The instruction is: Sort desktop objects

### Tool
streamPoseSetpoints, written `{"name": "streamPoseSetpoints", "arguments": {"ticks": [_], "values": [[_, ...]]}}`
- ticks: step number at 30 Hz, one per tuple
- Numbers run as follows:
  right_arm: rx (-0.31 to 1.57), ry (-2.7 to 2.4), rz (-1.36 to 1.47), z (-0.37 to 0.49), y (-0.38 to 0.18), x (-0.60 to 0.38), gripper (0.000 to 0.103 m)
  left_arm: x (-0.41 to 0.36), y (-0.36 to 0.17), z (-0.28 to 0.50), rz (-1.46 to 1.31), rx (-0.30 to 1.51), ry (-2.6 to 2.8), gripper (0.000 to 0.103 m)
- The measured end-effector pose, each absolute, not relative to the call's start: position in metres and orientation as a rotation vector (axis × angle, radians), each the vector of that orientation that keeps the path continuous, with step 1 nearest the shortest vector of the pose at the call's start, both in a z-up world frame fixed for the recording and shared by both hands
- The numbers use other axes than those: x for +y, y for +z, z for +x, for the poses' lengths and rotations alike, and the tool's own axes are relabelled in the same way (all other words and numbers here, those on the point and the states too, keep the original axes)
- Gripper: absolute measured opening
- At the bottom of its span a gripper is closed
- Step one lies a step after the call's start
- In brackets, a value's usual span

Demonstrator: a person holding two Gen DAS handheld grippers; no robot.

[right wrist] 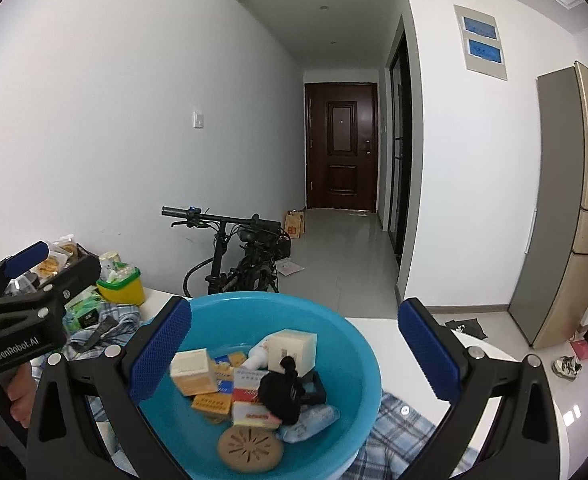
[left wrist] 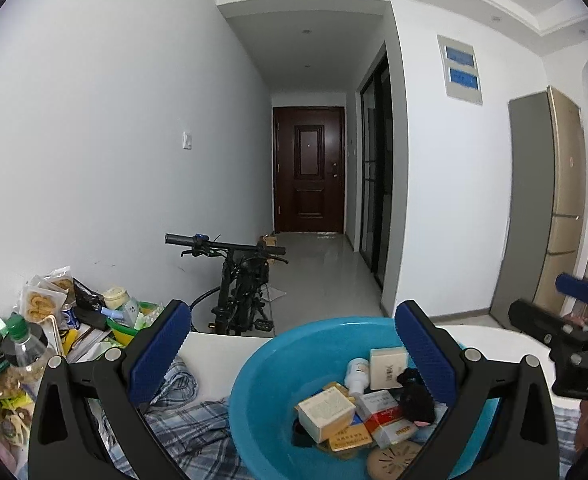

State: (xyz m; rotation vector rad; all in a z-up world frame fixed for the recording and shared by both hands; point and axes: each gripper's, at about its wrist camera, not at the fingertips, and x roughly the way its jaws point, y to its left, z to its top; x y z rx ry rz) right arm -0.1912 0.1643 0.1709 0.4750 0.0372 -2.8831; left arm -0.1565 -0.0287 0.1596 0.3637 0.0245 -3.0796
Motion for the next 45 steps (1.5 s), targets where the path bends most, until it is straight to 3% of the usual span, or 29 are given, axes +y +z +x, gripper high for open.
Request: {"name": "streamPoseSetpoints", "arguments": {"ticks": [22, 39, 45], "values": [[0.054, -2.854, 0.4, -0.046, 0.182, 0.167, 0.103, -0.003, 0.17, -0.013, 0.313, 0.018, -3.131, 0.103], [-0.018, -2.826, 0.329, -0.001, 0.155, 0.179, 0.103, -0.005, 0.132, 0.035, 0.373, 0.057, -3.144, 0.103], [0.07, -2.868, 0.3, 0.002, 0.124, 0.178, 0.103, 0.001, 0.099, 0.042, 0.392, 0.022, -3.161, 0.103]]}}
